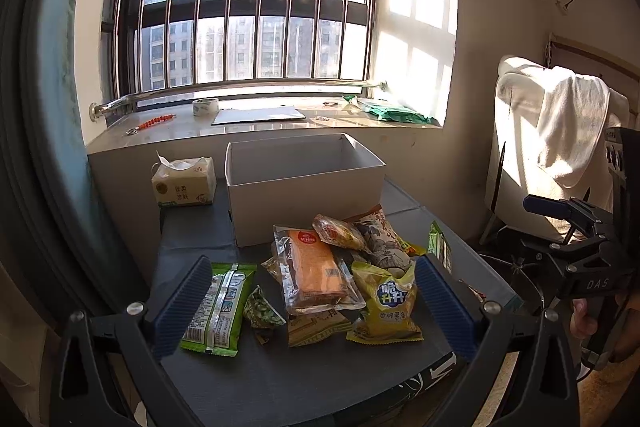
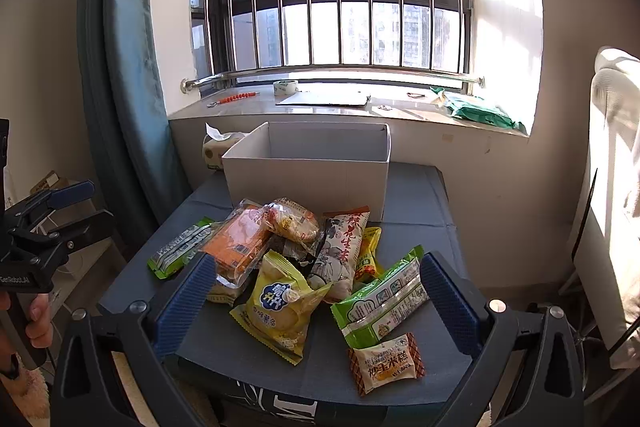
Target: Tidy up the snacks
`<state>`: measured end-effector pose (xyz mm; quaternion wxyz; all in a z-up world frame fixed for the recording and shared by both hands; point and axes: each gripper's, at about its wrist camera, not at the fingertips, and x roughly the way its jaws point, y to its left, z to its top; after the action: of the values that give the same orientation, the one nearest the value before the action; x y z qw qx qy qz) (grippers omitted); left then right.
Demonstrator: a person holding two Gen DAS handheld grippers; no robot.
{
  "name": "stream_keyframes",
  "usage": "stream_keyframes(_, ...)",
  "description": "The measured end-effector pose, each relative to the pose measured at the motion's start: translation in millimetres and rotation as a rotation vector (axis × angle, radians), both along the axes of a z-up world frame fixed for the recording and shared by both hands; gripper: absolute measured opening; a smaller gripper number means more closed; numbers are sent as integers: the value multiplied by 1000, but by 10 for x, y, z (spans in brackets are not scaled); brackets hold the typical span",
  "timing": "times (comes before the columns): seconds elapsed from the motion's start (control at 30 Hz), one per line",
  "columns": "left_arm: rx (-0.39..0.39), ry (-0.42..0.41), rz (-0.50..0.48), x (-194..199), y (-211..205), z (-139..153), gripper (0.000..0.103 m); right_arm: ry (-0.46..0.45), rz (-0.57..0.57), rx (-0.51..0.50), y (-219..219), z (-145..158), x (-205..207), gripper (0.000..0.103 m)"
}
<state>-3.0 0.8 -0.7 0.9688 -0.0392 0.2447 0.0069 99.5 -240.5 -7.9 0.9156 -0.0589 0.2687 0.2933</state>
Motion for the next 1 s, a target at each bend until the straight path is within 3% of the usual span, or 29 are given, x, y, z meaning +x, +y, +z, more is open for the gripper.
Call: stream_keyframes(1.0, -9, 8, 9, 15, 30, -1, 103, 8, 4, 5, -1, -22, -14, 103)
